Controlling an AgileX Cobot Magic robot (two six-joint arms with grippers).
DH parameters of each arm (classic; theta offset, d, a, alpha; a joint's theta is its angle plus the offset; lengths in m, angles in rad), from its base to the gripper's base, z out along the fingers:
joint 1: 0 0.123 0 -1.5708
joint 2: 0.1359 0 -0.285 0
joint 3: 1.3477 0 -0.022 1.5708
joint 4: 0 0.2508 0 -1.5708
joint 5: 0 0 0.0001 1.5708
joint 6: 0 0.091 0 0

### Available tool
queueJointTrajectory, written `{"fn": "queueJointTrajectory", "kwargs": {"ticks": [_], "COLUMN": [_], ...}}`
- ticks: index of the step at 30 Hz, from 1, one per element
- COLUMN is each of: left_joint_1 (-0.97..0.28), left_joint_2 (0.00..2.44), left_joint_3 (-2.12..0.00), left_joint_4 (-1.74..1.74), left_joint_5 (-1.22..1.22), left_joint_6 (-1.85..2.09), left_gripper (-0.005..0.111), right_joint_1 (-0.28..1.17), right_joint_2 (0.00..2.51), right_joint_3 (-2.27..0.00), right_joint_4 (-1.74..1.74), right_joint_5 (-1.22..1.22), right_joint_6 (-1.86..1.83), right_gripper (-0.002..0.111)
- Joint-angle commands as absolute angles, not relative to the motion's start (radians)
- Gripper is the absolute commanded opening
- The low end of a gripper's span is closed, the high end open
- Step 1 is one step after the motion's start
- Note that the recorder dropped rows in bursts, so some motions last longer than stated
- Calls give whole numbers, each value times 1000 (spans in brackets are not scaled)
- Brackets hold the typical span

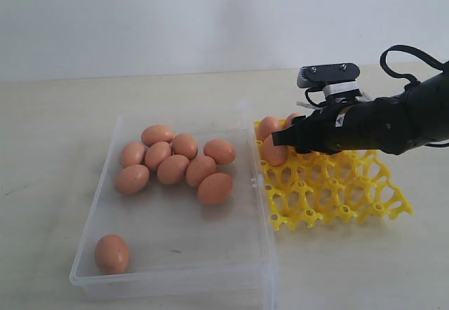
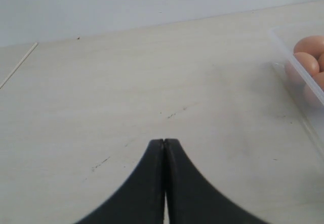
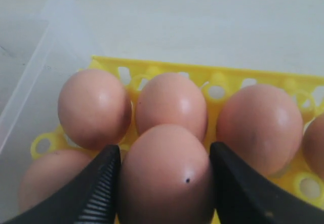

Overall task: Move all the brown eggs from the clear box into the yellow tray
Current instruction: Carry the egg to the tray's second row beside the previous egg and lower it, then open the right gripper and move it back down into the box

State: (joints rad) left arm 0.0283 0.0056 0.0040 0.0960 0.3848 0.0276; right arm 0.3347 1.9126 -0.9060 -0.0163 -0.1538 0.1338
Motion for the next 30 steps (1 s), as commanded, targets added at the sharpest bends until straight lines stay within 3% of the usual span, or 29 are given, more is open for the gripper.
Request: {"fn": "queueJointTrajectory", "kwargs": {"ticks": [1, 6, 12, 25, 28, 30], "left_joint_1": [31, 31, 31, 31, 31, 31], "left_joint_2": [0, 0, 0, 0, 0, 0], "left_joint_3": [0, 0, 0, 0, 0, 0], "left_joint_4": [95, 95, 95, 95, 95, 95], "left_joint_5": [379, 379, 379, 379, 379, 379], "left_joint_6": [23, 23, 23, 23, 23, 23], "left_gripper": [0, 0, 0, 0, 0, 0], "right_joint_1": [331, 331, 331, 357, 396, 437], "right_joint_2": [1910, 1910, 1908, 1777, 1710, 1683], "right_joint_3": [-914, -914, -914, -914, -925, -975], "right_joint_4": [-25, -25, -25, -25, 0, 0], "right_joint_5": [-146, -144, -141, -60, -6, 120], "right_joint_6": [142, 144, 161, 169, 169, 153], "right_gripper": [19, 43, 60, 59, 52, 42]}}
